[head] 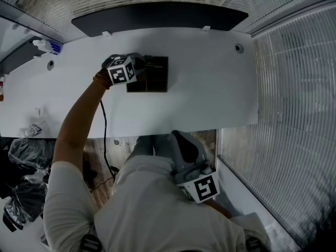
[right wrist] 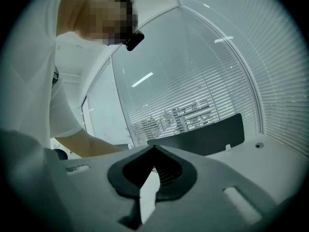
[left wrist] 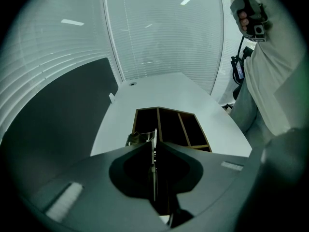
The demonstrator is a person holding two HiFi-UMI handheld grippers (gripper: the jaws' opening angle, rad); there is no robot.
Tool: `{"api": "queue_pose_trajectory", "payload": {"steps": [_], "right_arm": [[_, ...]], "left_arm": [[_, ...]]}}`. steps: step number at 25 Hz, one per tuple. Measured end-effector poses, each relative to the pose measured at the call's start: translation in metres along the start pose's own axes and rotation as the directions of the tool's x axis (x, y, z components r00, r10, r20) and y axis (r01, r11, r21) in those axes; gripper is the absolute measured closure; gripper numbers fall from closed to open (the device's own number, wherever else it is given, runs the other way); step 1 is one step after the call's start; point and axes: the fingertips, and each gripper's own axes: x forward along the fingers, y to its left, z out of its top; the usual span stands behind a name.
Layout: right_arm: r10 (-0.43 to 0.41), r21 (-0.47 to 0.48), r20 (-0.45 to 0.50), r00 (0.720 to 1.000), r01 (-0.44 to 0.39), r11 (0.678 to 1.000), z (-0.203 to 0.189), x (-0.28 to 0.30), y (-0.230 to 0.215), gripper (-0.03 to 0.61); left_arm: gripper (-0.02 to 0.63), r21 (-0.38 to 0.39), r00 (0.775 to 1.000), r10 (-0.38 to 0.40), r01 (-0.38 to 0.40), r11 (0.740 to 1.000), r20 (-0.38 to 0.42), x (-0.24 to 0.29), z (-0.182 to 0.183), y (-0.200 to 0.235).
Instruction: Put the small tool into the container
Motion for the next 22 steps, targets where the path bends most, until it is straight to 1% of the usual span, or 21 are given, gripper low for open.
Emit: {"api": "queue_pose_trajectory", "payload": {"steps": [7,14,17,22], "right_arm": [[-0.007,-0.022,-0.001,1.000,0.007,1.000,-0.002,-0.007,-0.001,0.578],[-0.009,-0.019,-0.003,1.000,0.009,1.000,-0.003,-0.011,0.001,0.578],[-0.008,-0.022,-0.013,1.000,0.008,1.000,-0.007,-0.013,0.002,0.578],[-0.005,-0.022,-0.004,1.000,0.005,1.000,-0.004,-0.014,0.007,0.578]], "left_arm": [[0.571,-0.019,1.000,0.014,-0.013,1.000,0.006,0.000,0.001,0.002],[0.560,-0.072,0.999,0.022,-0.019,0.997,0.034,-0.001,-0.001,0.002],[0.560,-0.079,0.999,0.030,-0.027,0.996,0.034,-0.003,-0.001,0.000],[0.558,-0.087,0.999,0.039,-0.036,0.996,0.031,-0.006,-0.005,0.000]]}}
